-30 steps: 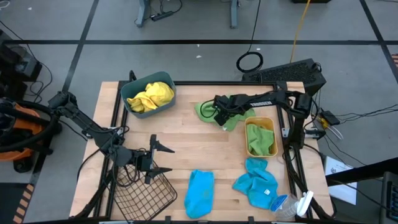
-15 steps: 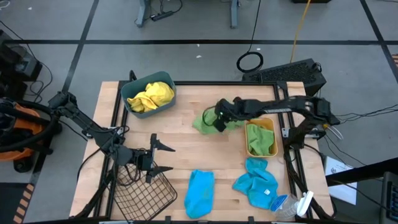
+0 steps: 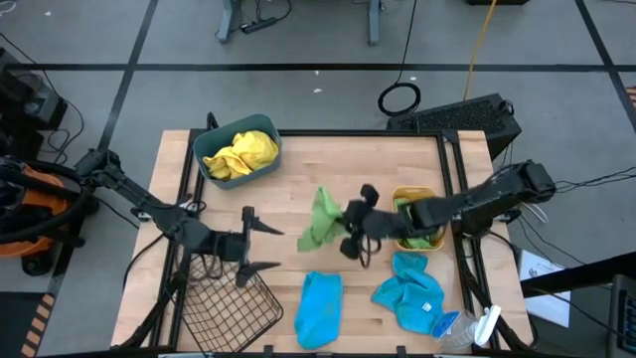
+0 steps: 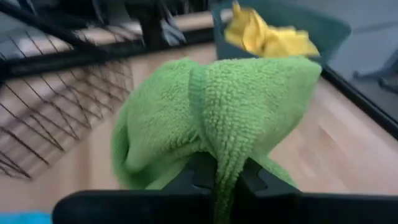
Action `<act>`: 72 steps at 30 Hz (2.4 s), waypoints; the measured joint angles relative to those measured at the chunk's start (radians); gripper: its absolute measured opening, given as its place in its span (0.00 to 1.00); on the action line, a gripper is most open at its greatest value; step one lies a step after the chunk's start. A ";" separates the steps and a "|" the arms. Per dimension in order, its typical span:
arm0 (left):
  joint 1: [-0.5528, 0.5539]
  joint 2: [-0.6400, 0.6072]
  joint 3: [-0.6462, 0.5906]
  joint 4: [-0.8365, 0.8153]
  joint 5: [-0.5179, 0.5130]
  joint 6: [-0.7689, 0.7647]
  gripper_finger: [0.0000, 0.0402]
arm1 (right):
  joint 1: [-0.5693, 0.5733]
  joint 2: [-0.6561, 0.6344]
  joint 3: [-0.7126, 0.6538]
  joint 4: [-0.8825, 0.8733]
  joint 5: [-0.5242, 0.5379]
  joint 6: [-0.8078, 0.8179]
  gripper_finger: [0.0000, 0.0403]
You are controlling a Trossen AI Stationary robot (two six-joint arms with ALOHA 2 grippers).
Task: Sort microfiber towel by color & place in baskets
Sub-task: Roll upper right green towel
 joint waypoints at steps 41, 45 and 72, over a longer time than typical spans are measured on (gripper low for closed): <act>0.114 0.253 0.000 0.267 -0.142 0.078 0.85 | 0.165 0.180 0.001 0.669 0.115 -0.570 0.02; 0.135 0.253 0.000 0.248 -0.139 0.078 0.85 | 0.171 0.180 0.001 0.669 0.118 -0.569 0.02; 0.128 0.175 0.005 0.179 -0.134 0.067 0.04 | 0.198 0.178 0.001 0.505 0.204 -0.344 0.56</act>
